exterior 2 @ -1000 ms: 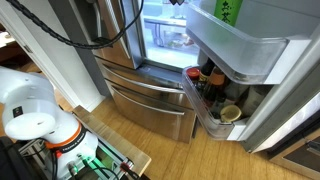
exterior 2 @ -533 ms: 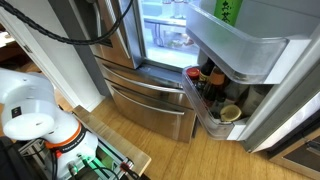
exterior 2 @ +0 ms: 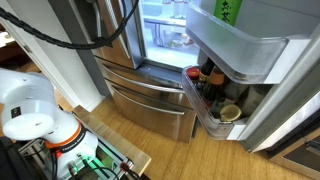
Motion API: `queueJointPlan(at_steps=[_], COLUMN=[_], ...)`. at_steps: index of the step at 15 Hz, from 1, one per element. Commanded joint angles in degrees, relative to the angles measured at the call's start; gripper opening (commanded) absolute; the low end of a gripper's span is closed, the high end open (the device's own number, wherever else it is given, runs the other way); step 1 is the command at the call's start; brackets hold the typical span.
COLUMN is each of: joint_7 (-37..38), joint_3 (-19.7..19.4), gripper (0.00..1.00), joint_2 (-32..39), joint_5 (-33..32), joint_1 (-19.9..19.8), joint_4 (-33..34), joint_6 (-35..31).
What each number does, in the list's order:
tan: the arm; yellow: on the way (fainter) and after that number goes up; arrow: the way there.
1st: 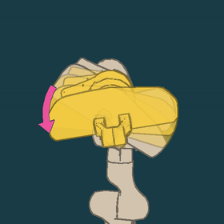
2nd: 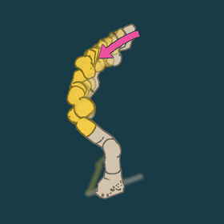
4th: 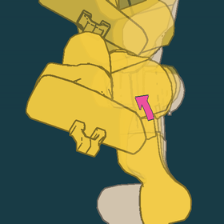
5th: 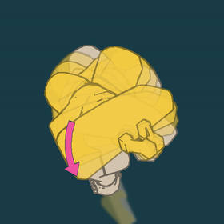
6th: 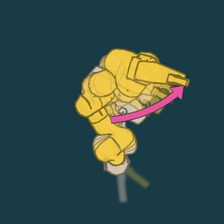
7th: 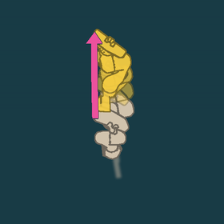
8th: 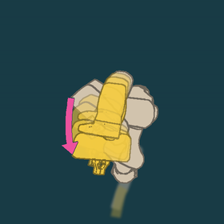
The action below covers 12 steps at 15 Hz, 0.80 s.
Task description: Remove the green bottle from the fridge
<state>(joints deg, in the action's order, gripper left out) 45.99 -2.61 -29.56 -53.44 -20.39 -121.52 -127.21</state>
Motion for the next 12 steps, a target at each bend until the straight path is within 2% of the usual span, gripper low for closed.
queueJointPlan(at_steps=[1, 7, 12], joint_7=[1.5, 1.0, 0.9], joint_3=[-2.9, -7.0, -8.4], gripper=[1.00, 1.00, 1.00], joint_2=[0.3, 1.8, 3.7], joint_5=[-2.8, -2.1, -2.1], joint_1=[0.6, 0.5, -0.5], joint_4=[-0.8, -1.3, -1.5], joint_6=[-2.7, -9.4, -15.5])
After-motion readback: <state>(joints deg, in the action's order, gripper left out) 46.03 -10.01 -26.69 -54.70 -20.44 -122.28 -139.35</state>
